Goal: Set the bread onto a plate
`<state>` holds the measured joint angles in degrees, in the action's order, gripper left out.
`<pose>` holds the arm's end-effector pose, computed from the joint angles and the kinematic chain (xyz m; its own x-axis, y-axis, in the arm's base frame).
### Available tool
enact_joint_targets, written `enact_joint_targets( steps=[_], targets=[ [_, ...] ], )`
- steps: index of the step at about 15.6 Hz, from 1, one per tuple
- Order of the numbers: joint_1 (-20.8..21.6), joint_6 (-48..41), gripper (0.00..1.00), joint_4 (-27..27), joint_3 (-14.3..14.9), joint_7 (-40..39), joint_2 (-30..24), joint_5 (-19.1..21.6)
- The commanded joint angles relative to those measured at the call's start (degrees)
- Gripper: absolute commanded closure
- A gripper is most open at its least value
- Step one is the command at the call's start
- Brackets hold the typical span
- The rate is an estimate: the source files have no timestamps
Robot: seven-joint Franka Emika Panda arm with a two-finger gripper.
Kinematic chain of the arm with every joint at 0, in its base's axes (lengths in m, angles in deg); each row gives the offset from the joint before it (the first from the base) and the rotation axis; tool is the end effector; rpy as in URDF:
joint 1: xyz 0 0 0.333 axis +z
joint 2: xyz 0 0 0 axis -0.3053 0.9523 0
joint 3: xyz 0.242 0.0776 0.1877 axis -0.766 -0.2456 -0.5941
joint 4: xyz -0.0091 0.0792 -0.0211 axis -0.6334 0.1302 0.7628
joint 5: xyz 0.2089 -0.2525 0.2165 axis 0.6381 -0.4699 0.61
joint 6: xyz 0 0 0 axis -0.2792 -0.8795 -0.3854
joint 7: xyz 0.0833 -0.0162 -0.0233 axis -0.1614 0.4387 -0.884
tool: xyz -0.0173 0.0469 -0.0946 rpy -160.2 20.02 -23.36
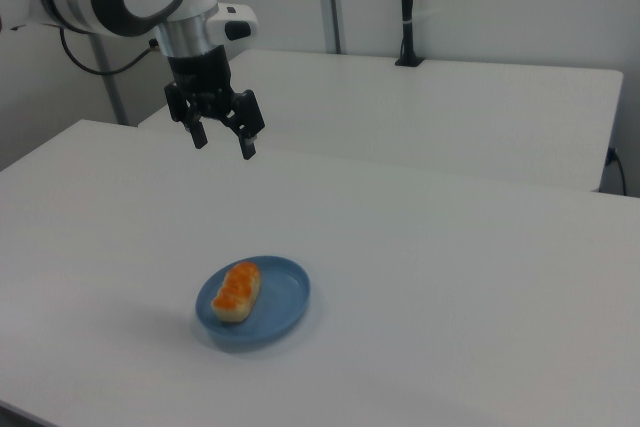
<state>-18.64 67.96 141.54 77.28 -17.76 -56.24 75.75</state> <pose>0.5490 -0.0666 0.5916 0.9977 -0.0240 0.0632 -0.0251 -0.9996 0.0158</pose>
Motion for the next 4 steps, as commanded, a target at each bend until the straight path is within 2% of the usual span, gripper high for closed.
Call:
enact_joint_targets(
  steps=[1, 4],
  targets=[
    [-1.51, -4.21, 0.00, -4.87, -0.95, -1.90, 2.69, 1.29],
    [-1.60, -4.65, 0.00, -5.14, -0.25, -2.53, 2.60, 2.17]
  ],
)
